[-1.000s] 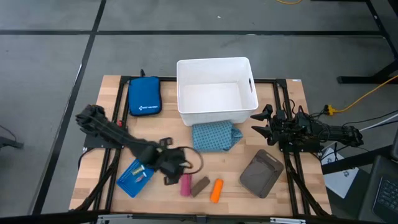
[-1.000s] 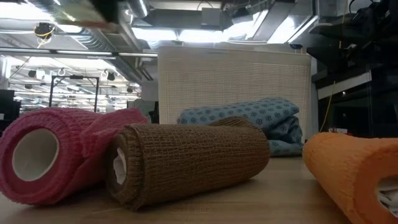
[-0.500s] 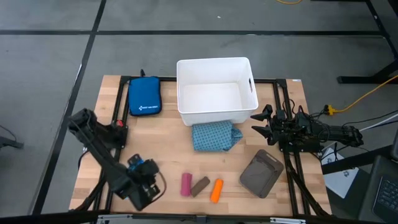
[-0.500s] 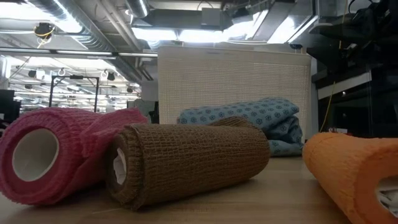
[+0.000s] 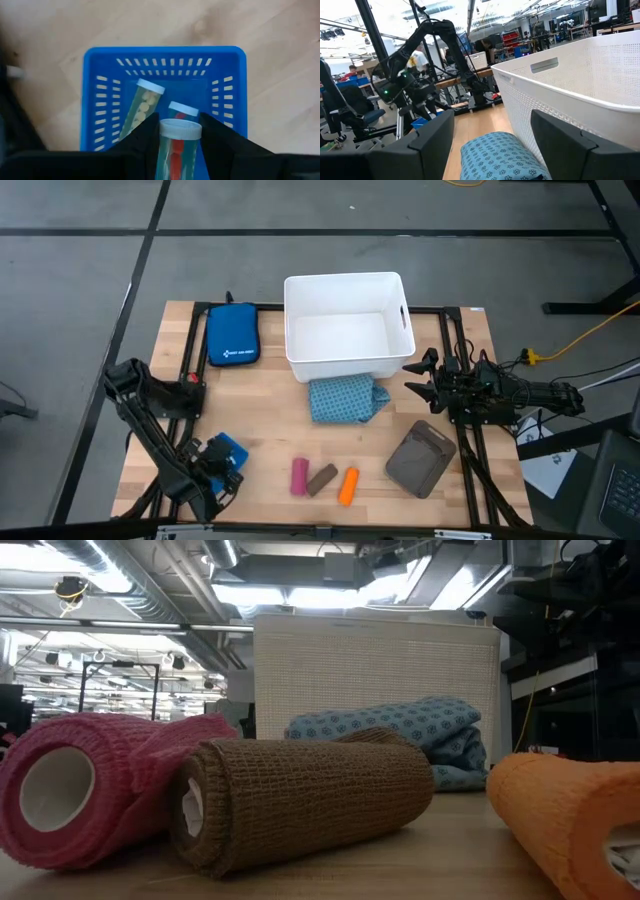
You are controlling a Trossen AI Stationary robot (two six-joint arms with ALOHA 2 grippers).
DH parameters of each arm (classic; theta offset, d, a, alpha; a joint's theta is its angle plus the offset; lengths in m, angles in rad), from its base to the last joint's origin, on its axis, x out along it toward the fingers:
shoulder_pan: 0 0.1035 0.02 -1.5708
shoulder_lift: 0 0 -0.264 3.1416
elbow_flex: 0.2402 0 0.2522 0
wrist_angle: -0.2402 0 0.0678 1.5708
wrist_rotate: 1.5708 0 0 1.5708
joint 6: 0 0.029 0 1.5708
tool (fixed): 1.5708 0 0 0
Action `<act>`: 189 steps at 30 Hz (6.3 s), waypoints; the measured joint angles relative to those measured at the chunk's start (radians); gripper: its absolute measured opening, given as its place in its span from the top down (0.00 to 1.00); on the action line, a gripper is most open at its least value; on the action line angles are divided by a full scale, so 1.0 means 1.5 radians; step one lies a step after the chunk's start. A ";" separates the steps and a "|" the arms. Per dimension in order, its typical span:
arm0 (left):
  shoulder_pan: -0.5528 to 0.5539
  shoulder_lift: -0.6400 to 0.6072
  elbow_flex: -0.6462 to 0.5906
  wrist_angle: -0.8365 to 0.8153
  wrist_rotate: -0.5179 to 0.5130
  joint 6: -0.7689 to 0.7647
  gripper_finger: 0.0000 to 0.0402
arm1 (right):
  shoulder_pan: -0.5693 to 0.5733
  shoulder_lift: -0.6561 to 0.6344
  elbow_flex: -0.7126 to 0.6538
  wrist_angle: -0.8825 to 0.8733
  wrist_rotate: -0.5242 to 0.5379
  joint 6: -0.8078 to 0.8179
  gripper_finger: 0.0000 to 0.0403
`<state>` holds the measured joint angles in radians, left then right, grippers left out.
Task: Pick & Place Medicine items
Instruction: Put the yellow pill bottle into the blue basket, then put the orange bandage into the black bin
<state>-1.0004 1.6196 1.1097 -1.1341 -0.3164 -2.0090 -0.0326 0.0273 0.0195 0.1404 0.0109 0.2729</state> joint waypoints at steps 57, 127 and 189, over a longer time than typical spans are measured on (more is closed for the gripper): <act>0.329 0.043 0.123 0.327 0.031 0.914 0.45 | 0.000 0.000 0.000 0.000 0.000 0.000 0.34; 0.280 0.107 0.123 0.285 -0.243 0.946 0.58 | 0.106 0.372 0.117 0.260 -0.001 -0.012 0.36; 0.164 -0.302 -0.394 0.948 -0.273 1.245 0.58 | 0.442 1.300 0.904 -0.549 0.090 -0.297 0.36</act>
<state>-0.7541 1.1664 0.5182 0.2886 -0.7256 -0.1415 0.6311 1.9774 1.3758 -0.6836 0.1455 -0.1726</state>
